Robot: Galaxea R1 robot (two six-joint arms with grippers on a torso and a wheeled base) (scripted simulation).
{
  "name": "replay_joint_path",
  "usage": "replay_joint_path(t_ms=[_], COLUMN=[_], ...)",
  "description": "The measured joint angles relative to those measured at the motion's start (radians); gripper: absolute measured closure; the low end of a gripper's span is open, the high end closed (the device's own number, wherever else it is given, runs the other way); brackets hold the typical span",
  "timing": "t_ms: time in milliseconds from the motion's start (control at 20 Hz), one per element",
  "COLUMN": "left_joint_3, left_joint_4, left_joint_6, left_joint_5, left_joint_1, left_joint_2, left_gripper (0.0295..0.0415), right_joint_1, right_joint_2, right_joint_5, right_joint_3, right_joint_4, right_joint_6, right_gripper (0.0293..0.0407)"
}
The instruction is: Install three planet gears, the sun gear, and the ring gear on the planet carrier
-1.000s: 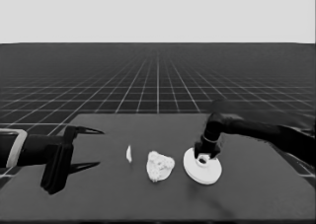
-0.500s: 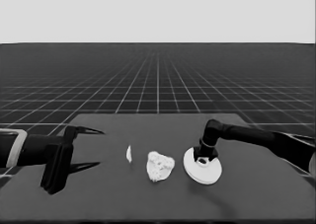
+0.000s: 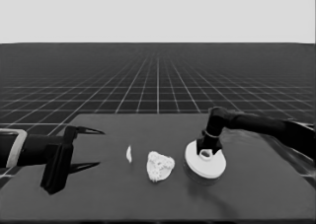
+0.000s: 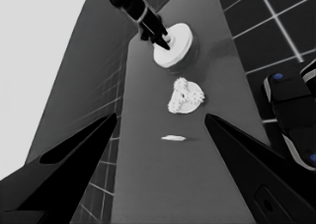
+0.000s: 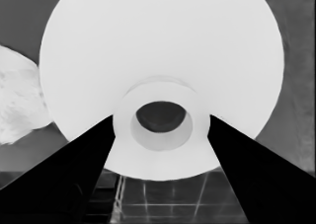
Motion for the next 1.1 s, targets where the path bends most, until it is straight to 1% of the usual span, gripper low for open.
replay_joint_path(t_ms=[50,150,400,450,500,550,600,700,900,1000,1100], left_joint_3=[0.0,0.0,0.0,0.0,0.0,0.0,0.0,0.0,0.0,0.0,0.0], left_joint_4=[0.0,0.0,0.0,0.0,0.0,0.0,0.0,0.0,0.0,0.0,0.0], left_joint_6=[0.0,0.0,0.0,0.0,0.0,0.0,0.0,0.0,0.0,0.0,0.0], left_joint_5=[0.0,0.0,0.0,0.0,0.0,0.0,0.0,0.0,0.0,0.0,0.0], left_joint_1=[0.0,0.0,0.0,0.0,0.0,0.0,0.0,0.0,0.0,0.0,0.0], left_joint_2=[0.0,0.0,0.0,0.0,0.0,0.0,0.0,0.0,0.0,0.0,0.0], left_gripper=[0.0326,0.0326,0.0326,0.0326,0.0326,0.0326,0.0326,0.0326,0.0326,0.0326,0.0326], right_joint_1=[0.034,0.064,0.077,0.063,0.052,0.045,0.041,0.039,0.037,-0.027,-0.05], right_joint_2=[-0.004,-0.006,-0.006,0.128,0.306,0.421,0.488,0.548,0.574,0.583,0.588], right_joint_5=[-0.014,-0.027,-0.033,-0.05,-0.058,-0.061,-0.061,-0.06,-0.06,-0.044,-0.037], right_joint_3=[0.01,0.014,0.014,0.009,-0.036,-0.106,-0.165,-0.231,-0.266,-0.299,-0.314], right_joint_4=[0.027,0.053,0.066,0.039,0.028,0.023,0.02,0.018,0.016,-0.046,-0.067], right_joint_6=[0.004,0.005,0.005,0.21,0.301,0.322,0.321,0.312,0.305,0.285,0.276], right_gripper=[0.0351,0.0351,0.0351,0.0351,0.0351,0.0351,0.0351,0.0352,0.0351,0.0351,0.0352])
